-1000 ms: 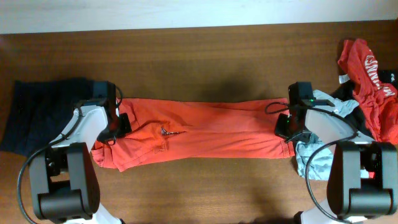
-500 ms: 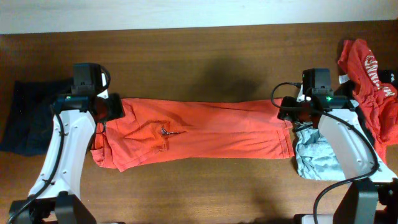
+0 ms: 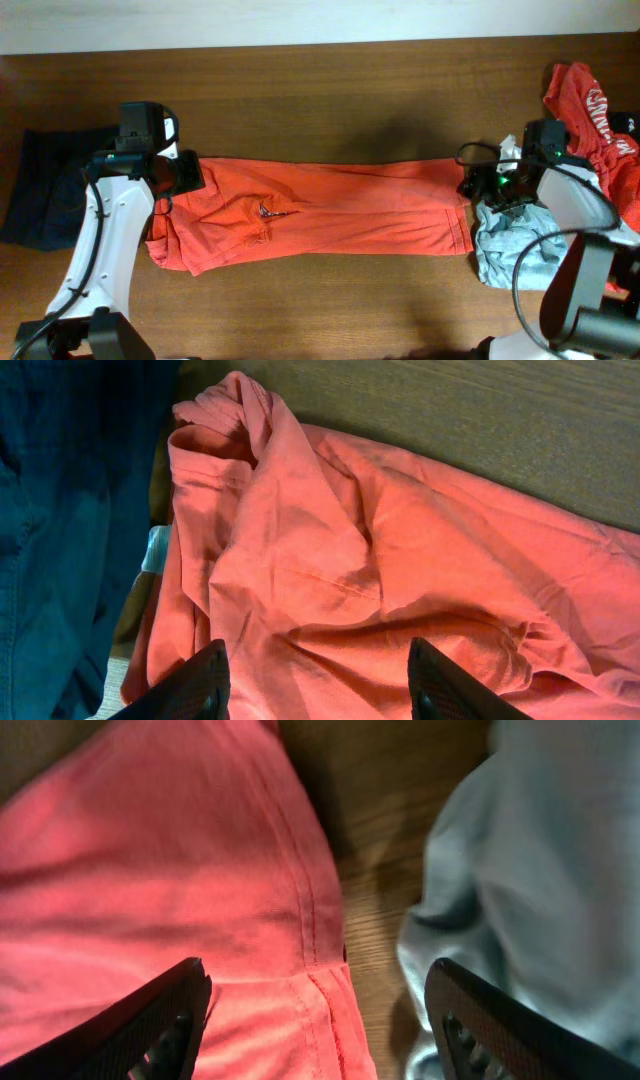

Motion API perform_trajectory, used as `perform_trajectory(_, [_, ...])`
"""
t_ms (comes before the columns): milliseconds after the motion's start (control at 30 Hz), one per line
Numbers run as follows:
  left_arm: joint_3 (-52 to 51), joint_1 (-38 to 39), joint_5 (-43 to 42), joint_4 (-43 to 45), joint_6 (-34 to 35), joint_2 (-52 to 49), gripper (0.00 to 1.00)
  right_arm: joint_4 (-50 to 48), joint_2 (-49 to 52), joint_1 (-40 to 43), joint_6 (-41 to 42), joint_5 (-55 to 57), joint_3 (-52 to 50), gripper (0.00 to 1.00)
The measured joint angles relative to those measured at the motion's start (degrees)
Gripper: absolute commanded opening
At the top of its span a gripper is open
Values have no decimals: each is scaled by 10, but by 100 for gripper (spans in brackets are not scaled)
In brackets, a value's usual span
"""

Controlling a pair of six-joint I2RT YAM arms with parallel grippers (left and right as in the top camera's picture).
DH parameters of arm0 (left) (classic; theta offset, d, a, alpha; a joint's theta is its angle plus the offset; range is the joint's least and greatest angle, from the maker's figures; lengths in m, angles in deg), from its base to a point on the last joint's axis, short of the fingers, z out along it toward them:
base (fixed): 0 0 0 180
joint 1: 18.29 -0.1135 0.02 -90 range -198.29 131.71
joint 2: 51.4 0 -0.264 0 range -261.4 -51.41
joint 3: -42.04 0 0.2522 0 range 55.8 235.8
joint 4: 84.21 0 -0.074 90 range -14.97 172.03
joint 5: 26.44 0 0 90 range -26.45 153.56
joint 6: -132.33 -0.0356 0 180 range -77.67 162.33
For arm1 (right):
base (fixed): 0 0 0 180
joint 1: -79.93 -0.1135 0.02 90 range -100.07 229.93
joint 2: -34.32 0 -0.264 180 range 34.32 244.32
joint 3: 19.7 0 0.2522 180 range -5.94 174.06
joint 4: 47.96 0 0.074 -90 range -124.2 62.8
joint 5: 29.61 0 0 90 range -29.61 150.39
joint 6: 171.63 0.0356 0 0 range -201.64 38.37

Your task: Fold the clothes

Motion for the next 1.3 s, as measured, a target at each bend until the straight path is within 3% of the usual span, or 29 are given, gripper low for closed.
perform_trajectory(267, [0, 0, 0, 0, 0, 0, 57, 1, 48, 19, -63, -67, 0, 72])
perform_trajectory(500, [0, 0, -2, 0, 0, 0, 57, -21, 55, 70, -10, 14, 0, 72])
perform_trajectory(833, [0, 0, -2, 0, 0, 0, 57, -53, 56, 188, 6, 5, 2, 69])
perform_trajectory(1067, [0, 0, -4, -3, 0, 0, 57, 46, 59, 191, 44, 97, 83, 69])
perform_trajectory(1167, [0, 0, -5, -2, 0, 0, 57, 74, 60, 193, 28, 67, 127, 69])
perform_trajectory(1300, [0, 0, -6, -3, 0, 0, 58, 132, 60, 193, -46, -115, 170, 77])
